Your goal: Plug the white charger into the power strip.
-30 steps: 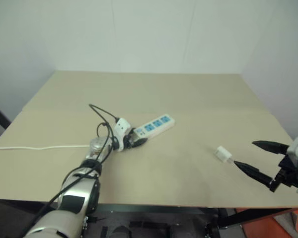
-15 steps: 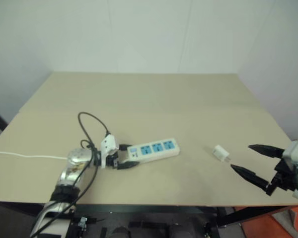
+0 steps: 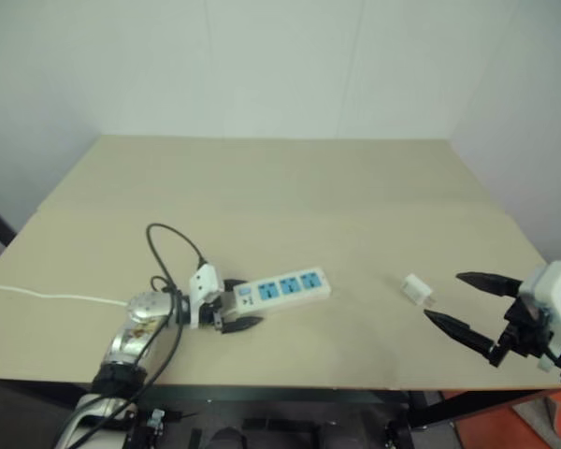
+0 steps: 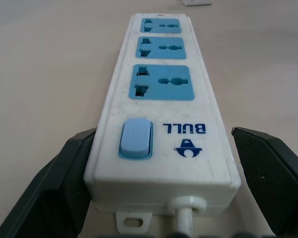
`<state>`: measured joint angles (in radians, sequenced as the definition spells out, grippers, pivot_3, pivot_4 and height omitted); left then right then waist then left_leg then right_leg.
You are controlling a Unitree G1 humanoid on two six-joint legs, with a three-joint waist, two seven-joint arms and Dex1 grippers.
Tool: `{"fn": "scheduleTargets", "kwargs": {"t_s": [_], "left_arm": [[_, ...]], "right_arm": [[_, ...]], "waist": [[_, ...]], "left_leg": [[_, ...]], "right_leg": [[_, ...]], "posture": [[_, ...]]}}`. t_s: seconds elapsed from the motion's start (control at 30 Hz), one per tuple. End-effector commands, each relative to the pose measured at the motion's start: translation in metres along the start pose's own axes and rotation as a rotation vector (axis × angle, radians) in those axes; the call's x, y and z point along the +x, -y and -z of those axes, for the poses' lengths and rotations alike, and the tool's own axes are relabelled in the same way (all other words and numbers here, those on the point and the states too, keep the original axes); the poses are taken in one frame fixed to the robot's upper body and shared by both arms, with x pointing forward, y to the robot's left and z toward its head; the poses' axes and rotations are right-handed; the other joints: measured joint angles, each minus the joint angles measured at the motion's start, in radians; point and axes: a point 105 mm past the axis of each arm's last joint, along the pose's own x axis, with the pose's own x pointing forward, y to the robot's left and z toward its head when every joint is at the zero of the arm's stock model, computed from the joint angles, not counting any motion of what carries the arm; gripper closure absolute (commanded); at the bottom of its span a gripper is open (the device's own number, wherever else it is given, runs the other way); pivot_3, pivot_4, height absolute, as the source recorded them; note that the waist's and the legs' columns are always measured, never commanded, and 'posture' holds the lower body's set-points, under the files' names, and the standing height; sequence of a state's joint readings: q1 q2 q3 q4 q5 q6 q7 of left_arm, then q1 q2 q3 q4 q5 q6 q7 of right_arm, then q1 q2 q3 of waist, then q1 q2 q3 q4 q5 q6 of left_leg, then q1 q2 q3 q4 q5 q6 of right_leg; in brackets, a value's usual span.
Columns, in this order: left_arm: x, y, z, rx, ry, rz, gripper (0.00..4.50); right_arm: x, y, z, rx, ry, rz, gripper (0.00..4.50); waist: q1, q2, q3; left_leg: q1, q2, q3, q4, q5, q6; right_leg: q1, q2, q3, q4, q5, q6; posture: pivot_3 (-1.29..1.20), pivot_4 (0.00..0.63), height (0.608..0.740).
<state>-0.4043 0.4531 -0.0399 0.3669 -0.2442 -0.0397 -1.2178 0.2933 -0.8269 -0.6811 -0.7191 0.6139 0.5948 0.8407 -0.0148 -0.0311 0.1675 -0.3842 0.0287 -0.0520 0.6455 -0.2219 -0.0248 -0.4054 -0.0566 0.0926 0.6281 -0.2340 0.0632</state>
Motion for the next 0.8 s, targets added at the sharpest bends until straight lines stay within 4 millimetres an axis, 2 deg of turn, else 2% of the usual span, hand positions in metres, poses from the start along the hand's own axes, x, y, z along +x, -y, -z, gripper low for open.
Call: {"fn": "scheduleTargets", "kwargs": {"t_s": [0.03,0.13,0.27,0.43,0.8], "left_arm": [[-0.007,-0.007,-0.017,0.024,0.075,-0.007,0.03],[-0.007,-0.006,-0.010,0.008,0.063,0.013,0.03],[-0.003,-0.002,0.009,-0.007,0.002,0.068,0.03],[0.005,-0.001,0.018,-0.027,-0.016,0.110,0.03],[0.036,0.013,0.034,-0.060,-0.045,0.211,0.03]], "right_arm": [[0.000,-0.001,-0.009,-0.027,0.028,-0.005,0.00],[0.002,-0.001,-0.010,-0.030,0.032,-0.013,0.00],[0.006,-0.001,-0.016,-0.047,0.043,-0.031,0.00],[0.006,-0.003,-0.020,-0.053,0.054,-0.047,0.00],[0.007,-0.003,-0.026,-0.070,0.059,-0.058,0.00]], "waist": [[0.000,0.000,0.000],[0.000,0.000,0.000],[-0.003,0.000,0.000],[0.003,0.000,0.000],[0.012,0.010,-0.007]], "left_leg": [[0.000,0.000,0.000,0.000,0.000,0.000],[0.000,0.000,0.000,0.000,0.000,0.000],[0.000,0.000,0.000,0.000,0.000,0.000],[0.000,0.000,0.000,0.000,0.000,0.000],[0.001,-0.002,0.000,0.001,0.000,0.000]], "right_leg": [[0.000,0.000,0.000,0.000,0.000,0.000],[0.000,0.000,0.000,0.000,0.000,0.000],[0.000,0.000,0.000,0.000,0.000,0.000],[0.001,0.000,0.000,0.000,0.000,0.000],[0.003,-0.001,0.000,-0.001,0.000,0.001]], "posture": [[0.00,0.150,0.740],[0.00,0.150,0.740],[0.00,0.150,0.740],[0.00,0.150,0.740],[0.00,0.150,0.740]]}}
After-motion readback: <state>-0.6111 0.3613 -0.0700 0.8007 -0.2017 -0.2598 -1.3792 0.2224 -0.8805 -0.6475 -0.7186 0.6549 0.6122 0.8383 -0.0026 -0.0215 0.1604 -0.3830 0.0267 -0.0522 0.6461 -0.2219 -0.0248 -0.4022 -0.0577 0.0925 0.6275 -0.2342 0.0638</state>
